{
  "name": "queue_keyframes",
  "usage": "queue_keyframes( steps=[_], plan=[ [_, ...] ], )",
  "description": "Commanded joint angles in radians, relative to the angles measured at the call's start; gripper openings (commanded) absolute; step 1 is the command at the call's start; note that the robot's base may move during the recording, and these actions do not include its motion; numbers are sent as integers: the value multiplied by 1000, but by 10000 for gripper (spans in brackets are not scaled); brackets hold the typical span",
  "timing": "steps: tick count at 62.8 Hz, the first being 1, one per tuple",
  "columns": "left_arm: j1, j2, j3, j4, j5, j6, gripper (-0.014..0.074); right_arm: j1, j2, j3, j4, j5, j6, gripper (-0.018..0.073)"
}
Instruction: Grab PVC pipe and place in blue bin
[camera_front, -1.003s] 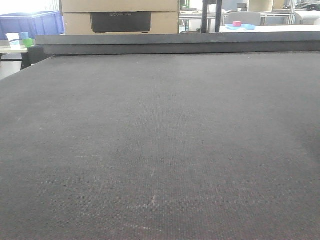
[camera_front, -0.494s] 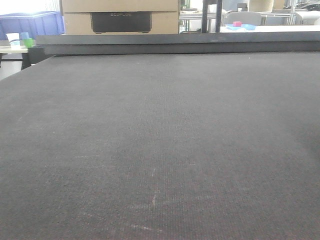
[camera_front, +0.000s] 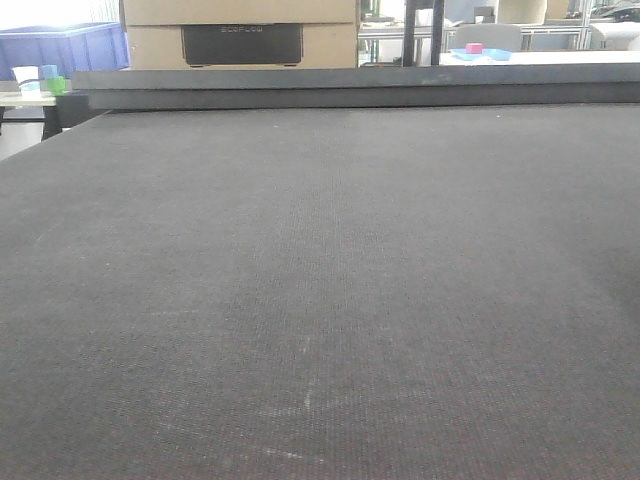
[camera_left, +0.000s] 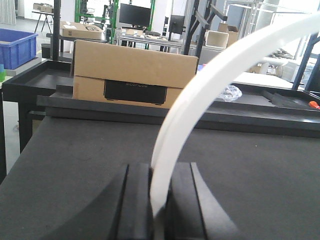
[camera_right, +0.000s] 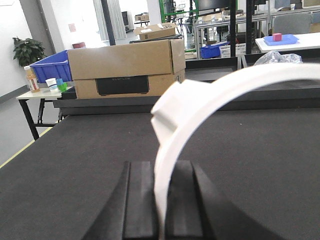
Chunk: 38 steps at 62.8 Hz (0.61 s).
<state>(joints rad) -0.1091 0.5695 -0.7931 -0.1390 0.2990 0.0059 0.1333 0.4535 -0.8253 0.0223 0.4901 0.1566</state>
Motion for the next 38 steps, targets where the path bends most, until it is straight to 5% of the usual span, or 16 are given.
queue_keyframes(
  steps=[1,38],
  plan=[
    [-4,-6,1,-9,-33,-6,-111,1,-6,1,-12,-28,-6,-162],
    [-4,-6,1,-9,-33,-6,-111,1,-6,1,-12,-28,-6,-162]
  ],
)
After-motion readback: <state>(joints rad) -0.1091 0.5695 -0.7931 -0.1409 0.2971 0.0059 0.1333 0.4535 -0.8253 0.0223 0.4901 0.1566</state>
